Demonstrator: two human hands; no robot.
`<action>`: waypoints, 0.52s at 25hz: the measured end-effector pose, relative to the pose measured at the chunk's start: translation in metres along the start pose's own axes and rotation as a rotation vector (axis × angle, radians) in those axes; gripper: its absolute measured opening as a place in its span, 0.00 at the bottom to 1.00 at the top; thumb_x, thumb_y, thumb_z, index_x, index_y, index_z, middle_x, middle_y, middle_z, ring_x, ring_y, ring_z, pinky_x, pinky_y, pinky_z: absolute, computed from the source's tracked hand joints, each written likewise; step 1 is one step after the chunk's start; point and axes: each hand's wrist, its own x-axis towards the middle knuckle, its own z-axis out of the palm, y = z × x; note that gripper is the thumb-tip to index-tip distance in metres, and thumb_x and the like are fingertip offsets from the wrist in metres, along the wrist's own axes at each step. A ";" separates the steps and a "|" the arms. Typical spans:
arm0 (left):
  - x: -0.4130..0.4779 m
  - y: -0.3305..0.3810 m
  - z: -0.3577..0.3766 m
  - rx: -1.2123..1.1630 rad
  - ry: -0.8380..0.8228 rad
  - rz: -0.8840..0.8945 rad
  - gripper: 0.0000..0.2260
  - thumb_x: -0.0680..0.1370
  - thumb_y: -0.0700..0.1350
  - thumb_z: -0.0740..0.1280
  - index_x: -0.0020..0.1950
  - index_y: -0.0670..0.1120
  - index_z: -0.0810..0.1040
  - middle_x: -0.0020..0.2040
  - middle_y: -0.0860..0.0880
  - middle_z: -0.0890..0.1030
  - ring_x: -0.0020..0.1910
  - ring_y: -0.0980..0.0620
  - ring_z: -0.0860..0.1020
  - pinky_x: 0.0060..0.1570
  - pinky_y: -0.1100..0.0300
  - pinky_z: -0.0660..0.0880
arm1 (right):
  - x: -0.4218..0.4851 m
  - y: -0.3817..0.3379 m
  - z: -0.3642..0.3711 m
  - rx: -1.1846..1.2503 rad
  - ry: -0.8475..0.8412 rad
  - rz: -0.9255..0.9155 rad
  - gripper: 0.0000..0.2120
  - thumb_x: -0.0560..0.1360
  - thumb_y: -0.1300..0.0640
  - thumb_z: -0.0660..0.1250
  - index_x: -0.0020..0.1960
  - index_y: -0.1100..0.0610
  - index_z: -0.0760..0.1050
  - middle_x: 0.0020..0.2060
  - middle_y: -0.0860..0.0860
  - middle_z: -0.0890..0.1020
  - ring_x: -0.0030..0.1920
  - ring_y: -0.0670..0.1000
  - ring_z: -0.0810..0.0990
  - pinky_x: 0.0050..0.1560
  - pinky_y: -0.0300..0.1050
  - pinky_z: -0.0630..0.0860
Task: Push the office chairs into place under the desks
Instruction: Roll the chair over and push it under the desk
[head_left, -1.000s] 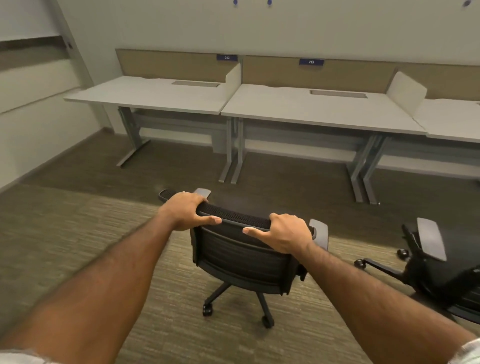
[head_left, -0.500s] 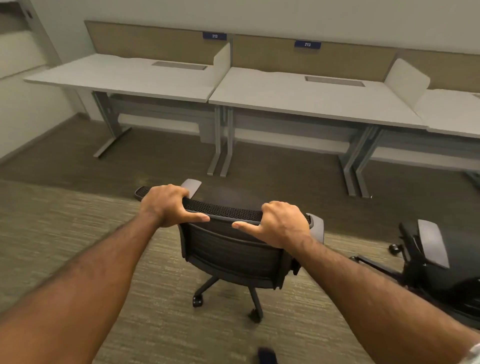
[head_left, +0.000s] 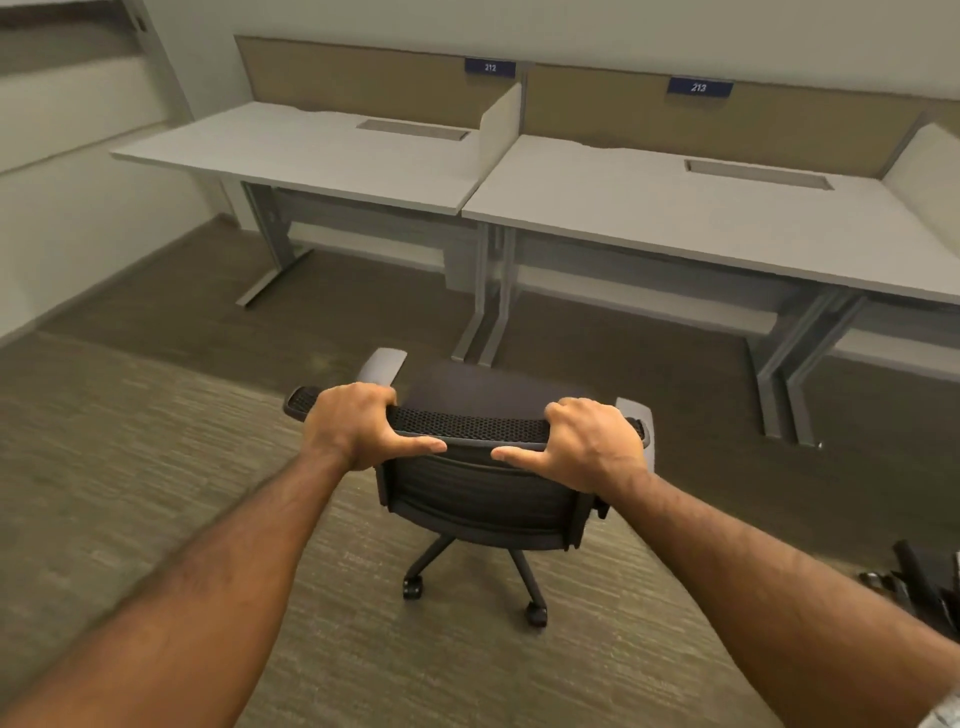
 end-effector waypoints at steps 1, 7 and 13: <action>0.007 0.000 0.002 0.003 0.010 -0.018 0.41 0.53 0.90 0.51 0.31 0.51 0.69 0.30 0.54 0.74 0.31 0.49 0.73 0.32 0.55 0.65 | 0.013 0.007 0.001 0.003 0.001 -0.023 0.47 0.61 0.11 0.40 0.37 0.52 0.73 0.34 0.46 0.76 0.34 0.47 0.76 0.37 0.48 0.78; 0.064 -0.009 0.005 0.019 0.022 -0.174 0.41 0.52 0.90 0.52 0.30 0.52 0.71 0.28 0.56 0.71 0.28 0.51 0.71 0.29 0.57 0.64 | 0.106 0.037 0.007 0.020 0.018 -0.139 0.44 0.60 0.10 0.40 0.35 0.49 0.68 0.33 0.44 0.74 0.34 0.48 0.74 0.36 0.49 0.69; 0.127 -0.065 0.001 0.057 0.020 -0.248 0.42 0.51 0.91 0.49 0.30 0.52 0.70 0.28 0.55 0.70 0.31 0.48 0.72 0.32 0.55 0.67 | 0.214 0.023 0.020 0.041 0.040 -0.210 0.43 0.61 0.10 0.42 0.34 0.49 0.68 0.31 0.44 0.74 0.31 0.47 0.72 0.34 0.49 0.67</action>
